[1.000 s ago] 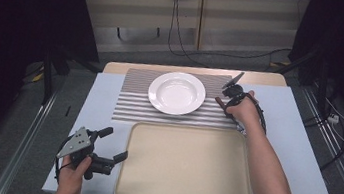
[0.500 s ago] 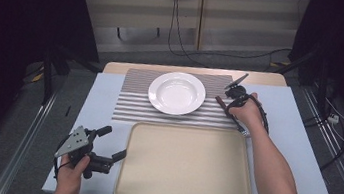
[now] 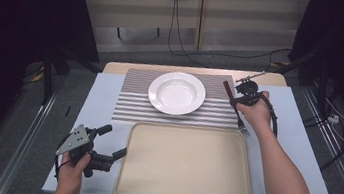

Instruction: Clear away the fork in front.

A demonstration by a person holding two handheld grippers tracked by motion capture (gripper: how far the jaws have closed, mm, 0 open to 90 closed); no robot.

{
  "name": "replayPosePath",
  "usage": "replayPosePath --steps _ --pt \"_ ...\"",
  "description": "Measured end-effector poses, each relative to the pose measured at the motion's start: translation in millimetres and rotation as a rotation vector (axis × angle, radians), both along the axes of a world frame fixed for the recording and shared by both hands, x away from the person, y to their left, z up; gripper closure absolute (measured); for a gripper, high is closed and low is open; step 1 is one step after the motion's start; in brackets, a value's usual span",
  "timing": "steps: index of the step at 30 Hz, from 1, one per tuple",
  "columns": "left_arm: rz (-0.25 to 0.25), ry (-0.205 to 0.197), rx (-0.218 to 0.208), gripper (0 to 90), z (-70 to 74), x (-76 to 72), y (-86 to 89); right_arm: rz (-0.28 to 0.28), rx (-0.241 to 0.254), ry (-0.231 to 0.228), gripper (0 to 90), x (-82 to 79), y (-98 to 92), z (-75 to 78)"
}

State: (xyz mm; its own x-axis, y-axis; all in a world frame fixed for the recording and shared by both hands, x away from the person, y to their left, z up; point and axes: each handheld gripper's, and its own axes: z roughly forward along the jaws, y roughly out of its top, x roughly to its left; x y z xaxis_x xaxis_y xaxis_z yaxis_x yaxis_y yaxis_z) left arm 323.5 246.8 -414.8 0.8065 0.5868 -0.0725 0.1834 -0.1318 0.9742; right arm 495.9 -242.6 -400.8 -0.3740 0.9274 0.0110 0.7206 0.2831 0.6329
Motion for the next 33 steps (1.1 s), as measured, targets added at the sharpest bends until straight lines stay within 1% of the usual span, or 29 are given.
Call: replayPosePath --steps 2,4,6,9,11,13,16,18,19,21,22,23,25,28,33 --pt "-0.002 0.0 -0.001 2.6 0.0 -0.1 -0.3 -0.008 0.005 -0.034 77.9 -3.0 -2.4 4.6" --pt "0.001 0.004 -0.007 2.6 -0.1 -0.1 -0.6 -0.015 0.025 -0.069 77.9 -6.2 -4.6 9.7" --pt "0.0 0.005 -0.012 2.5 0.0 0.3 -0.3 -0.018 0.034 -0.11 77.9 -9.4 -6.0 14.4" --pt "0.002 0.0 -0.014 2.6 0.2 0.5 0.2 -0.023 0.054 -0.165 77.9 -14.1 -7.2 18.9" --pt "0.004 0.005 -0.014 2.6 0.0 0.3 0.2 -0.024 0.057 -0.203 77.9 -17.5 -6.8 20.5" --pt "0.004 0.0 -0.003 2.6 -0.1 0.5 0.7 -0.023 0.079 -0.226 77.9 -21.0 -5.7 21.4" --pt "0.001 0.001 -0.003 2.6 -0.2 0.1 0.0 -0.017 0.091 -0.261 77.9 -26.1 -3.6 21.6" --pt "0.001 -0.002 -0.001 2.6 -0.3 -0.1 -0.7 -0.02 0.118 -0.281 77.9 -29.0 -3.3 21.3" --pt "-0.001 -0.001 0.0 2.6 -0.4 -0.1 -0.9 -0.027 0.122 -0.295 77.8 -30.7 -3.2 21.8" --pt "-0.001 0.0 -0.001 2.6 -0.5 -0.2 -1.0 -0.033 0.156 -0.325 77.8 -33.6 -5.0 22.4" --pt "0.001 -0.002 0.0 2.6 -0.4 -0.2 -0.9 -0.04 0.168 -0.343 77.8 -35.3 -6.0 22.7" --pt "0.005 0.0 -0.002 2.6 -0.4 -0.5 -0.9 -0.042 0.179 -0.349 77.8 -36.9 -6.8 22.9" --pt "0.008 0.003 -0.001 2.5 -0.5 -0.8 -0.7 -0.057 0.203 -0.385 77.8 -41.2 -8.6 22.8" --pt "0.003 0.001 -0.005 2.5 -0.3 -1.3 -0.3 -0.063 0.245 -0.417 77.8 -47.5 -11.3 23.1" --pt "-0.003 0.002 -0.002 2.5 -0.6 -1.5 -1.7 -0.059 0.27 -0.457 77.8 -57.1 -11.6 27.5"
